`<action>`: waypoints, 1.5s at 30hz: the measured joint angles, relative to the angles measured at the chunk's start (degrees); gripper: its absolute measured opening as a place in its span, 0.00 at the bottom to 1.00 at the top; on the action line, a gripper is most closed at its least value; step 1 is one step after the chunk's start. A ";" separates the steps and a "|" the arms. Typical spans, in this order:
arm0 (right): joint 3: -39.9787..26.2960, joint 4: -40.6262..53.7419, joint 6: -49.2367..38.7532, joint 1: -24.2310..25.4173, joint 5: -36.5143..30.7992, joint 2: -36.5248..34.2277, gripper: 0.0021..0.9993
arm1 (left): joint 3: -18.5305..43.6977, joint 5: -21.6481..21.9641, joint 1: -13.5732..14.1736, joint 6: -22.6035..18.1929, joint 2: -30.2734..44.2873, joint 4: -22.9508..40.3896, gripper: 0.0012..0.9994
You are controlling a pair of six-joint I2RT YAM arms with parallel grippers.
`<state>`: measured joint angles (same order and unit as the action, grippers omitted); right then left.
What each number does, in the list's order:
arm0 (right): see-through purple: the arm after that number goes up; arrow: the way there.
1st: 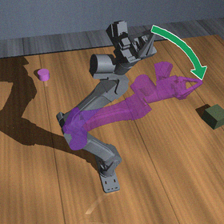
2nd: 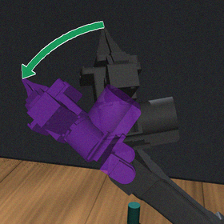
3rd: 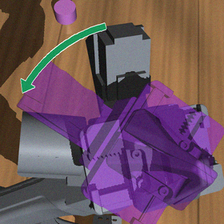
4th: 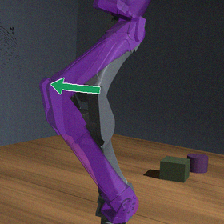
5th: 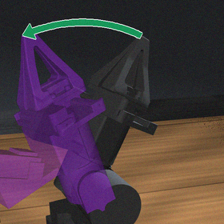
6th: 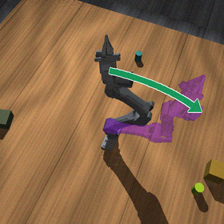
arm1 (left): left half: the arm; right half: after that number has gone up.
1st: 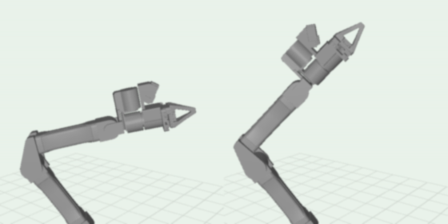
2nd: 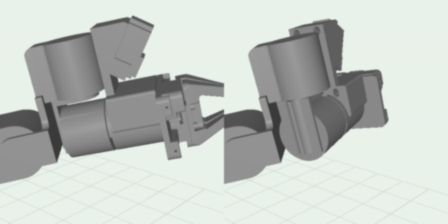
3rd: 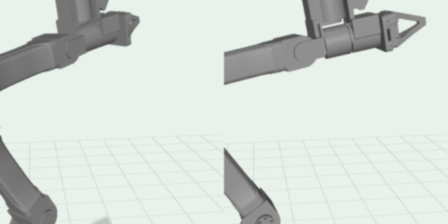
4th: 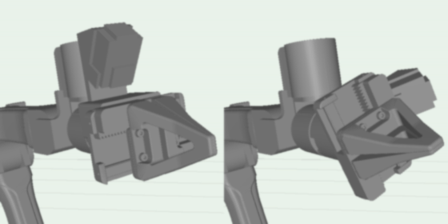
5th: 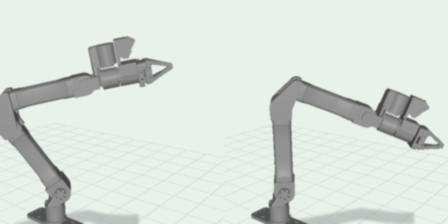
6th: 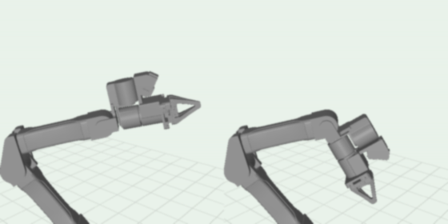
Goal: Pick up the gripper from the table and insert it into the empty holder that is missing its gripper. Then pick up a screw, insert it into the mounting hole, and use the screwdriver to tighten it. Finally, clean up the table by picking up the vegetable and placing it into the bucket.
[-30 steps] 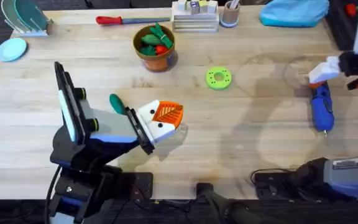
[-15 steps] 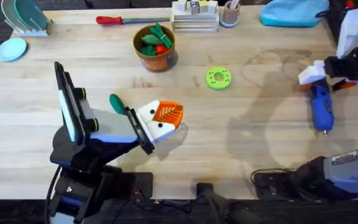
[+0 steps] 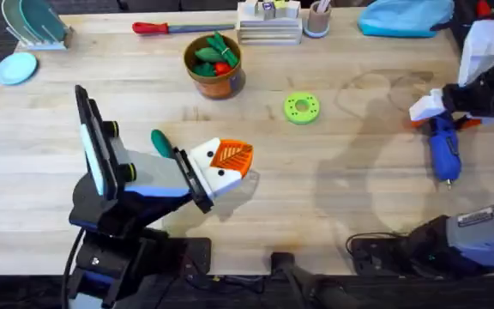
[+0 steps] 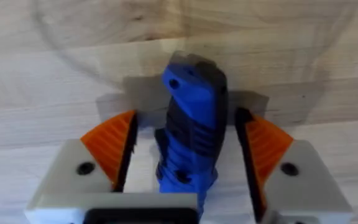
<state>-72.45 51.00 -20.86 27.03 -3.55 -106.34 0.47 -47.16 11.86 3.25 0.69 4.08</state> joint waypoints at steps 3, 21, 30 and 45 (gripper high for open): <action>0.07 -0.13 -0.14 0.00 -0.18 0.00 0.65 | 0.00 0.00 0.00 0.00 0.00 0.00 0.01; 0.34 -0.23 -0.39 0.15 -1.48 0.11 0.02 | 0.00 0.00 0.00 0.00 0.00 0.00 0.01; 0.18 2.47 -0.37 -0.28 -0.72 4.26 0.02 | 0.00 0.00 0.00 0.00 0.00 0.00 0.01; -0.17 -6.10 7.13 -1.79 -0.47 21.28 0.02 | 0.00 -0.01 0.00 0.00 0.00 0.00 0.01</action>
<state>-72.62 44.90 -13.73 25.24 -4.02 -85.06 0.47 -47.17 11.86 3.25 0.69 4.08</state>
